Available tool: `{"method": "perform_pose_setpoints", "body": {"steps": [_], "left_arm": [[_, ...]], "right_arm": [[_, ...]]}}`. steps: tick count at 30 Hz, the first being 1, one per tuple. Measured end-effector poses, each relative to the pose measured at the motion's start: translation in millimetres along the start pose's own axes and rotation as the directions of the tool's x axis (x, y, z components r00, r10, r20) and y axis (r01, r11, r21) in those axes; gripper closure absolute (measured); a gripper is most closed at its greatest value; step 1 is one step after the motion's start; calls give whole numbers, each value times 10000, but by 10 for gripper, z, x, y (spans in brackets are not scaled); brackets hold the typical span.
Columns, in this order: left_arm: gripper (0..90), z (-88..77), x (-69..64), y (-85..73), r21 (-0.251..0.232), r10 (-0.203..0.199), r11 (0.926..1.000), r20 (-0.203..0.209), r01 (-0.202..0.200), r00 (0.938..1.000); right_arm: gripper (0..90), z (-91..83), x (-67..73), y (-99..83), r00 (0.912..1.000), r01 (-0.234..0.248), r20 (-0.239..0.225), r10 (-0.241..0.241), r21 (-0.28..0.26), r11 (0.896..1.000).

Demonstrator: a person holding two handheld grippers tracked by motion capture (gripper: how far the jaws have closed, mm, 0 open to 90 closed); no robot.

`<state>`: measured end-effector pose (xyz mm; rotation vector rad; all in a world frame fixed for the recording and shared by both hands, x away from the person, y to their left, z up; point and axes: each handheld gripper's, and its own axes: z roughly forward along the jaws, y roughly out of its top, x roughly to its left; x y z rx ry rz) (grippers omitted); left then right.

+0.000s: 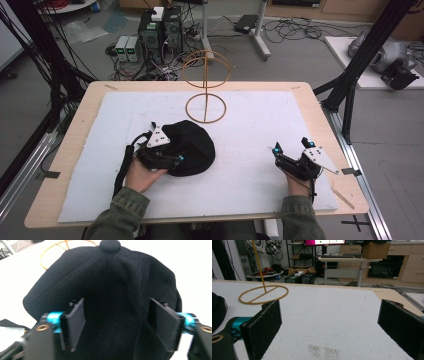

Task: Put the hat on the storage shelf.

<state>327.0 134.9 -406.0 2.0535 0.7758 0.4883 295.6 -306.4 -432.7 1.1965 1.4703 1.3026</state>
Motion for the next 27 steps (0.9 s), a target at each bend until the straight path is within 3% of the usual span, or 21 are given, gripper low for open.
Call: {"method": "perform_pose_setpoints", "body": {"steps": [2,4,6,7,12,16,27], "left_arm": [[487,-5,4,1,-7,-83,10000,127,83,9999],[671,-14,10,1,-81,-149,9998,546,153,9984],[830,-15,-6,-4,-100,23,9999,481,-18,9988],[868,-19,-11,-4,-111,174,9998,394,-170,9991],[879,-22,-47,-16,-427,560,9976,227,-550,9982],[879,-38,-52,-39,-560,624,9965,179,-613,9979],[880,-178,-37,-40,-1570,323,9868,-515,-400,9982]], "right_arm": [[44,0,-1,0,10000,18,2,-18,-9,10000],[44,-1,2,0,10000,5,13,-5,8,10000],[44,2,0,0,10000,25,0,-25,-13,10000],[44,4,1,0,10000,12,-2,-12,-17,10000],[44,-1,7,-1,10000,14,-14,-14,37,10000],[44,4,8,-3,10000,37,-44,-37,34,10000],[44,19,27,-7,9996,238,-130,-237,85,9997]]}}
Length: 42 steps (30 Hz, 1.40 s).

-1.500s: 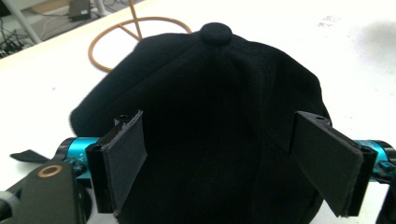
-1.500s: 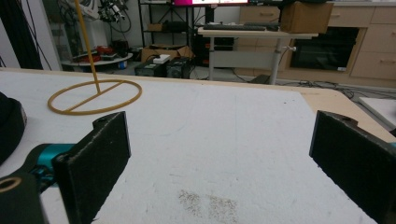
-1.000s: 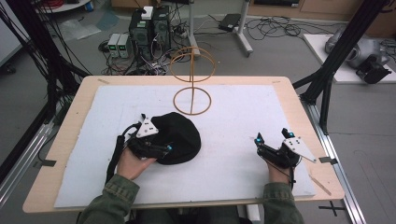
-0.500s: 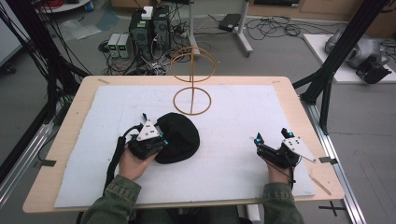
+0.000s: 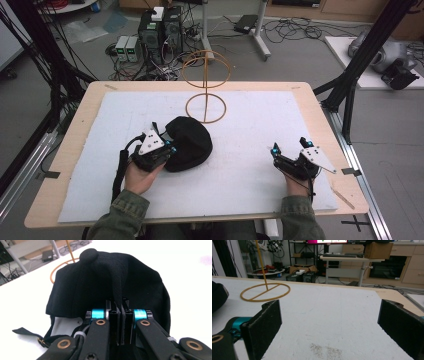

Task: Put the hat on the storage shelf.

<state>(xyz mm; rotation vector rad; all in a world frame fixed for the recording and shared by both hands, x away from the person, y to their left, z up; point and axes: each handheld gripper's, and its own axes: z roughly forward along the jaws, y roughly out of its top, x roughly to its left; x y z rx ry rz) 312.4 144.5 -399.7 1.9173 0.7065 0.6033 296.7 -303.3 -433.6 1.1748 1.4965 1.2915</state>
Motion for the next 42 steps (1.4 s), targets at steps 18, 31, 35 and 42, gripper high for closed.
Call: {"method": "perform_pose_setpoints", "body": {"steps": [18,31,35,42], "left_arm": [[878,-328,0,280,-1970,420,9776,-1629,-742,9857],[878,-464,49,433,-3063,372,9445,-2596,-1188,9650],[878,-490,67,499,-3148,469,9392,-2776,-1369,9596],[878,-507,126,639,-3346,476,9299,-3019,-1526,9522]], "right_arm": [[44,-19,-17,4,9999,-167,4,167,-79,9998],[45,-9,-10,-2,9998,-206,-11,205,-29,9998],[45,0,10,-1,9998,-155,-83,155,-16,9999],[56,15,32,2,9999,-142,-41,141,-46,9999]]}}
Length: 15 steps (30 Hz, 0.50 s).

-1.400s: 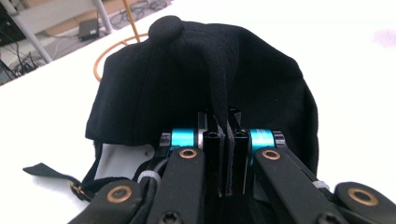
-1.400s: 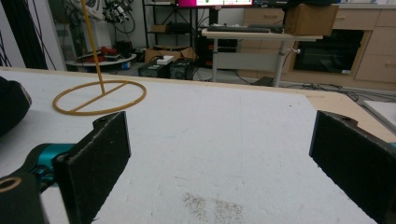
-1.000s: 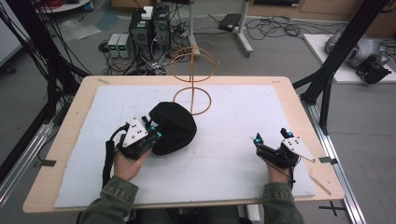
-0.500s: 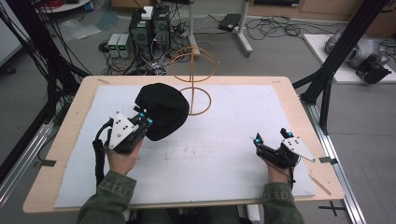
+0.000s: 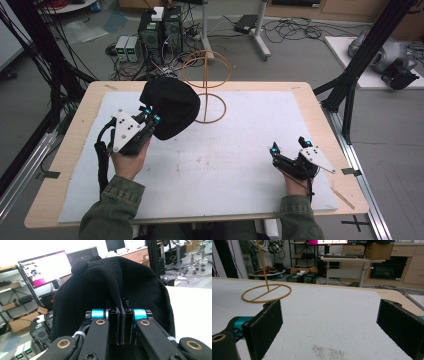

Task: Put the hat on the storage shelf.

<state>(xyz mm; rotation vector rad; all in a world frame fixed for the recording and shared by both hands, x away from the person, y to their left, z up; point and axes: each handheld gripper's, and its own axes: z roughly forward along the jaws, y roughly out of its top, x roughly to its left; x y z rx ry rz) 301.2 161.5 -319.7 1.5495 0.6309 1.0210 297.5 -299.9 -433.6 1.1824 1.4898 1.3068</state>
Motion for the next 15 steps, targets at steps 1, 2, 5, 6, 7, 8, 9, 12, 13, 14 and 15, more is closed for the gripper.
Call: {"method": "perform_pose_setpoints", "body": {"steps": [1,2,5,6,7,8,9,12,13,14,15], "left_arm": [[878,4,6,11,-24,58,10000,-68,-58,10000],[878,6,11,21,-91,44,9999,-108,-45,9999],[878,10,6,53,-187,212,9996,-352,-219,9992],[878,11,7,66,-212,244,9995,-444,-253,9987],[878,10,14,77,-225,254,9994,-461,-265,9986],[877,15,20,87,-289,184,9994,-419,-196,9990],[876,14,32,103,-324,219,9992,-429,-233,9988],[877,24,91,167,-349,285,9989,-477,-302,9985],[877,38,110,197,-383,322,9987,-558,-343,9979],[877,48,125,215,-388,374,9985,-573,-396,9977],[877,63,146,245,-360,455,9982,-627,-479,9970]], "right_arm": [[56,2,3,2,10000,-40,-14,40,-6,10000],[56,2,6,3,10000,-46,-21,46,0,10000],[56,2,12,2,10000,-29,-51,29,-28,10000],[56,3,12,3,10000,-33,-58,33,-45,10000],[56,1,12,4,10000,-54,-68,53,-40,10000],[56,1,12,4,9999,-76,-73,76,-34,10000],[56,-2,13,4,9999,-116,-74,116,1,9999],[56,2,14,4,9999,-111,-78,111,-38,9999],[56,4,14,4,9999,-111,-77,111,-30,9999],[56,11,14,4,9999,-103,-84,103,-57,9999],[56,15,16,5,9999,-123,-79,122,-81,9999]]}}
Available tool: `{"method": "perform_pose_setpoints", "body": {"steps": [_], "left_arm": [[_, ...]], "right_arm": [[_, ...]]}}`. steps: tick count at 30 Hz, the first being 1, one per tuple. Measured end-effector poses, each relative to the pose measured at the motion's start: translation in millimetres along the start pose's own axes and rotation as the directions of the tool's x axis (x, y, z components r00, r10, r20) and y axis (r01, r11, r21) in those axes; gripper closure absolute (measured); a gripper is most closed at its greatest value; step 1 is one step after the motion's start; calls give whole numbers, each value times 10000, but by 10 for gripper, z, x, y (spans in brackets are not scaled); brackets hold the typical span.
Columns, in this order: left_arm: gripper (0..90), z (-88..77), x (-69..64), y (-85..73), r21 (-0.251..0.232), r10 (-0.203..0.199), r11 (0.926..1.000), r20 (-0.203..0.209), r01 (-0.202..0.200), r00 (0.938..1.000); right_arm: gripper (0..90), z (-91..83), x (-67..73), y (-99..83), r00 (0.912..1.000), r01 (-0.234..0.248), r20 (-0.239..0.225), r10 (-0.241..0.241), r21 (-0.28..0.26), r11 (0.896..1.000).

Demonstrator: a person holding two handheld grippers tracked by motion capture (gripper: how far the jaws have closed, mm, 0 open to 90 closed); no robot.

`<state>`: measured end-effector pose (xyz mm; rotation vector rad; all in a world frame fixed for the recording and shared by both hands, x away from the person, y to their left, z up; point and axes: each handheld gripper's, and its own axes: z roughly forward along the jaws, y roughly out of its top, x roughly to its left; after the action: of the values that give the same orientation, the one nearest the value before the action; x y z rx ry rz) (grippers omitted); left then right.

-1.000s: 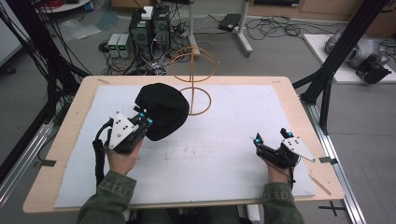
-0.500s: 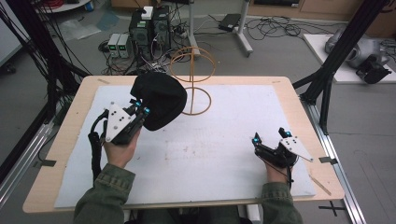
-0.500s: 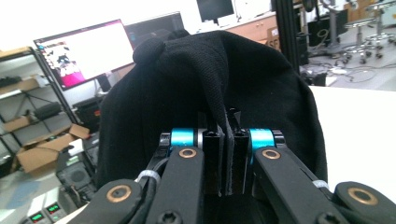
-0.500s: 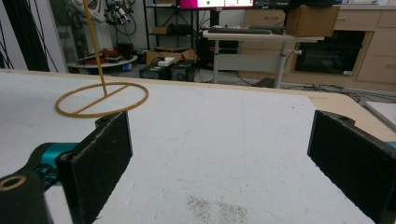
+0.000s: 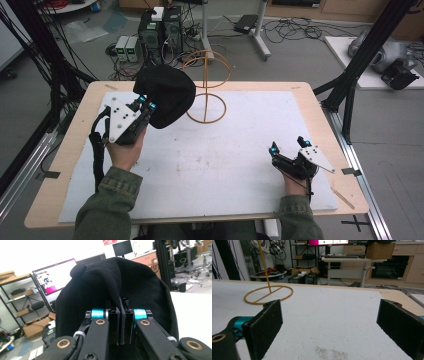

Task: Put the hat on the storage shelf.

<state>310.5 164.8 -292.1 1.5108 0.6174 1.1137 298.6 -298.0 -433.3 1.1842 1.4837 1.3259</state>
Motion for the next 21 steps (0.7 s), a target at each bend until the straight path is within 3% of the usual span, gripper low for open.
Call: {"method": "perform_pose_setpoints", "body": {"steps": [11,17,21], "left_arm": [[877,270,97,156,-370,-93,9993,-263,83,9996],[877,508,103,290,-482,-243,9985,199,252,9995],[877,673,36,384,-438,6,9990,430,13,9991]], "right_arm": [[65,7,9,5,10000,-26,-63,26,-16,10000],[65,18,16,18,9999,-58,-115,56,-124,9999],[64,22,25,17,9995,-243,-215,242,-78,9997]]}}
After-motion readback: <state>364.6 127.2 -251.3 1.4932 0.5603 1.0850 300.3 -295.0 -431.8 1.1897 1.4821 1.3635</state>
